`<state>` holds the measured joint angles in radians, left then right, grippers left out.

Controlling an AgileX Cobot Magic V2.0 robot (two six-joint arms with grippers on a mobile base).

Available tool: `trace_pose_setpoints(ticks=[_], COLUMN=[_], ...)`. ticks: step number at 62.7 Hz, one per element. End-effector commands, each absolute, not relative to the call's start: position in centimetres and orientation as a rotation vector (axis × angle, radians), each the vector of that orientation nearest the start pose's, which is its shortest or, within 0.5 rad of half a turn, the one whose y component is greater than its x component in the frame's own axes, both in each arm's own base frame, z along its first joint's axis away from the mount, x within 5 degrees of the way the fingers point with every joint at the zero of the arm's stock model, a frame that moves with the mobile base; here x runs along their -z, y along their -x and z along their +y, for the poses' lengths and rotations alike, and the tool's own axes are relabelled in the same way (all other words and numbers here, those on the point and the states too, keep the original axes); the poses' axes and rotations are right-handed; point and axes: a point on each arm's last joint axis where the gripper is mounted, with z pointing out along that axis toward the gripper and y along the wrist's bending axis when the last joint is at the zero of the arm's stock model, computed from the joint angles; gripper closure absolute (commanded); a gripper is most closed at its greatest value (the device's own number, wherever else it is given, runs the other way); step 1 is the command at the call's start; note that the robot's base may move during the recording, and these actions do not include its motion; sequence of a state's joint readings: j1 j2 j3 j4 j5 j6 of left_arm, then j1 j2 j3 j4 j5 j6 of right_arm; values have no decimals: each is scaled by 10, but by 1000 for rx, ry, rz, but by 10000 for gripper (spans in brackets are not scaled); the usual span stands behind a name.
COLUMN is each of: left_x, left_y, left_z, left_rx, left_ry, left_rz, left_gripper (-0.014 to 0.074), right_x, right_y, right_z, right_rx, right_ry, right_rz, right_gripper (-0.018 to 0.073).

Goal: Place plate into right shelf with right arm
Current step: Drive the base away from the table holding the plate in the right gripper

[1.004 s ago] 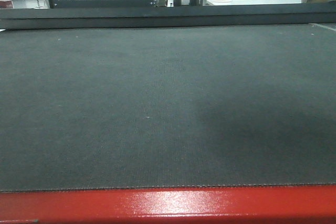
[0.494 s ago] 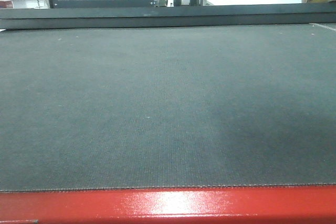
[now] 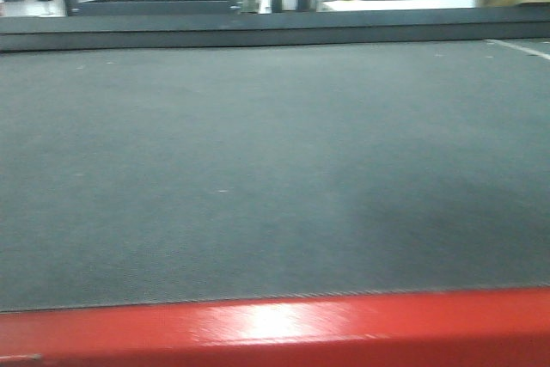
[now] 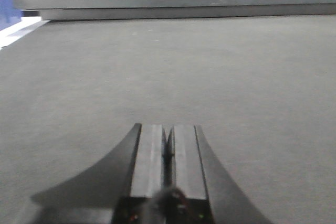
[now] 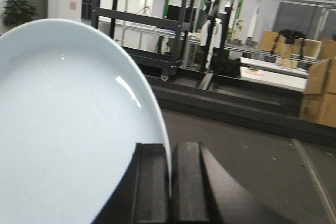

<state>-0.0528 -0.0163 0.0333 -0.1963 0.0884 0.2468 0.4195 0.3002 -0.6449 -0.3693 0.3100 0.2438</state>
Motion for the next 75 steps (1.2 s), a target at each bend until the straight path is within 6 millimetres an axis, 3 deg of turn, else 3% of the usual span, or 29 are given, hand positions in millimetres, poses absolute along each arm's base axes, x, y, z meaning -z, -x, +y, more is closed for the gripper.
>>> trace_pose_setpoints(ticks=[1,75], left_x=[-200,-200], left_y=[-56,-56], left_z=[-3,-3], left_rx=[12,12], left_ry=[-78,-78], left_rz=[1504,1504], left_gripper=[643,643], right_x=[-397,-397], right_y=[-46,-46], right_z=[12,12], right_rx=[-175,-175], right_ry=[297,297], right_rz=[1296,1296], right_gripper=[505,505])
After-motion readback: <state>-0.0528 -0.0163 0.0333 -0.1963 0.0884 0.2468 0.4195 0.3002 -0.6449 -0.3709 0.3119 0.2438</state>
